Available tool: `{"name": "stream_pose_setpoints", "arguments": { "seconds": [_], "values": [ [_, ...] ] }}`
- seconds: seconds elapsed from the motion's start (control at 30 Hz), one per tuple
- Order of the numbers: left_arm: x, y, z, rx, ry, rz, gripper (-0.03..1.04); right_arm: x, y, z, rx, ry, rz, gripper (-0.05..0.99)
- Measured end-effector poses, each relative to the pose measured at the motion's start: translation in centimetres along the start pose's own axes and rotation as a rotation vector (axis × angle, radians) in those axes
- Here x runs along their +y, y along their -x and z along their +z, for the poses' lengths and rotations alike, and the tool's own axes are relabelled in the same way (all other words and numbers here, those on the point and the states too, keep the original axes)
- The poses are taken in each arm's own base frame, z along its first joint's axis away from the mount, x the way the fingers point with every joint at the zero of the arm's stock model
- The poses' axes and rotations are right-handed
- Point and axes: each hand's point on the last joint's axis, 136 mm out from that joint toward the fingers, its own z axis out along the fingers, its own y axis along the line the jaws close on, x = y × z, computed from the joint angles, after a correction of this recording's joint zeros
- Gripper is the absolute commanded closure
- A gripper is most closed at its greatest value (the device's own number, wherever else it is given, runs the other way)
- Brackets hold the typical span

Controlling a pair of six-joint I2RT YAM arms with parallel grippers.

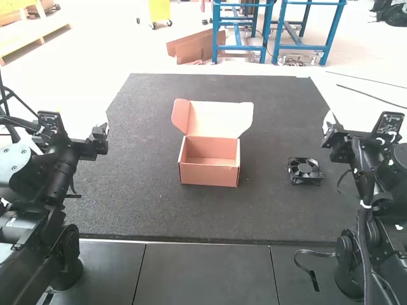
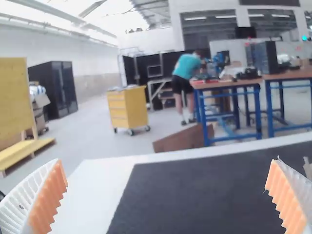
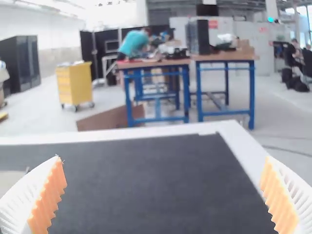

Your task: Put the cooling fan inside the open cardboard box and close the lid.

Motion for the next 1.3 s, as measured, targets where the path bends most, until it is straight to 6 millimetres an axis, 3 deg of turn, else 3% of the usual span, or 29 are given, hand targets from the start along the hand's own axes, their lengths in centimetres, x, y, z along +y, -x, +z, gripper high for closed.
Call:
{"name": "stream_pose_setpoints", "arguments": {
  "seconds": [0.13, 0.33, 0.67, 0.97, 1.13, 1.3],
  "values": [
    [0.8, 3.3, 0.1, -0.043, 0.022, -0.003, 0.05, 0.1, 3.1, 0.5, -0.025, -0.003, 0.001, 0.02],
    [1.3, 6.6, 1.1, -0.034, 0.03, -0.002, 0.04, -0.1, 4.1, 3.1, 0.091, -0.034, 0.004, 0.02],
    [1.2, 5.7, 4.0, 0.188, 0.013, 0.022, 0.04, -1.0, 5.9, 5.2, 0.286, -0.113, 0.033, 0.02],
    [1.0, 6.4, 7.5, 0.349, 0.003, -0.04, 0.04, -1.8, 0.6, 6.2, 0.72, -0.202, 0.054, 0.03],
    [0.2, 4.1, 7.8, 0.537, -0.025, -0.097, 0.04, -2.3, -3.3, 5.5, 0.957, -0.229, 0.015, 0.03],
    [-1.5, 1.7, 6.8, 0.677, -0.104, -0.139, 0.04, -3.1, -6.3, 4.0, 1.124, -0.251, -0.007, 0.03]
  ]
}}
